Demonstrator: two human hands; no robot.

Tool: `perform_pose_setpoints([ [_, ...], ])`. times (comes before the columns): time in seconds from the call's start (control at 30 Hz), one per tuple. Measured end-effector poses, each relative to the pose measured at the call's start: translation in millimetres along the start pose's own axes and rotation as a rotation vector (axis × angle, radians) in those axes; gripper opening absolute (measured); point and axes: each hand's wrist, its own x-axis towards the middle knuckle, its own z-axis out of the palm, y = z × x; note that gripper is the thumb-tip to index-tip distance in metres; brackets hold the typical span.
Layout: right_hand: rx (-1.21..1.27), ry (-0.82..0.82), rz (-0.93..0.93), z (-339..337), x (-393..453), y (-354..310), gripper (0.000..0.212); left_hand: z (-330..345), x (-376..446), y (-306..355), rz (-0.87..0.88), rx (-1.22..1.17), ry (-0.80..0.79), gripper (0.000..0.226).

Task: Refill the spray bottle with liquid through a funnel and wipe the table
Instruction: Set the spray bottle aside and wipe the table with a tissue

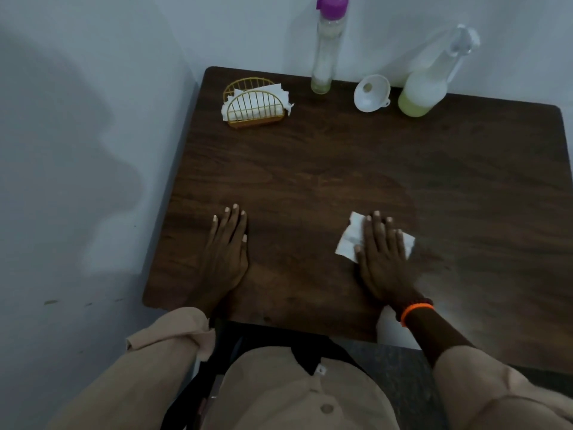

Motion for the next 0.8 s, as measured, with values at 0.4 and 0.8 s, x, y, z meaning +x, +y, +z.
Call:
perform_pose_setpoints([
  [0.4,0.059,-0.096,-0.484,38,-69,-151,0.062,3,-1,-1,0.016,0.017,0.009,0.053],
  [0.8,0.004,-0.020,0.022,11,-107,60,0.063,8,-10,8,-0.043,-0.054,0.050,0.053],
])
